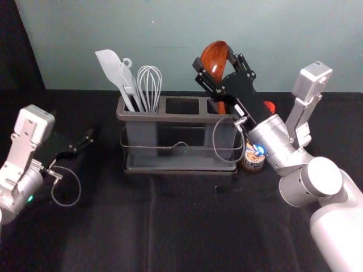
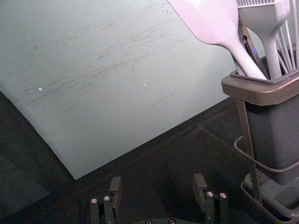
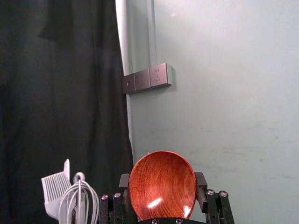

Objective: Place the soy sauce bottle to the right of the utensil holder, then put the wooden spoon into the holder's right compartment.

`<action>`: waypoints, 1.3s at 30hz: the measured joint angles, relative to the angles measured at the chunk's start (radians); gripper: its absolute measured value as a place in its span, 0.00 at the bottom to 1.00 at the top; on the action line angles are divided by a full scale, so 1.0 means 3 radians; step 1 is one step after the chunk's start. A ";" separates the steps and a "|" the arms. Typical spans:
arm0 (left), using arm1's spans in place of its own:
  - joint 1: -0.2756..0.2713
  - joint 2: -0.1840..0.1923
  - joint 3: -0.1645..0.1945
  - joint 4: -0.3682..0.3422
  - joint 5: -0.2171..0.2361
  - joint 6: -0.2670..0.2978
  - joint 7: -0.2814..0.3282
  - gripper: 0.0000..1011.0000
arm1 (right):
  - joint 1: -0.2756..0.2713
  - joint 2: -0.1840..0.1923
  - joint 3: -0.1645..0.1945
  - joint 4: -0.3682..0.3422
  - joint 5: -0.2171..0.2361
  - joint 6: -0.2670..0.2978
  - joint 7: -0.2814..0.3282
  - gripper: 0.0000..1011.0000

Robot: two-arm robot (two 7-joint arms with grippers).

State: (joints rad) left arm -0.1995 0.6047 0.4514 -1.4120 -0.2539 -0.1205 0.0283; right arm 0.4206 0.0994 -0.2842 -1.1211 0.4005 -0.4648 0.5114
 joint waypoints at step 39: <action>0.0000 0.0000 0.0000 0.0000 0.0000 0.0000 0.0000 0.99 | -0.0160 0.0541 0.0497 -0.0999 -0.0144 0.0082 -0.0247 0.99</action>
State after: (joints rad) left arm -0.1995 0.6047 0.4514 -1.4120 -0.2539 -0.1205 0.0283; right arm 0.3726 0.2616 -0.1349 -1.4207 0.3573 -0.4402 0.4374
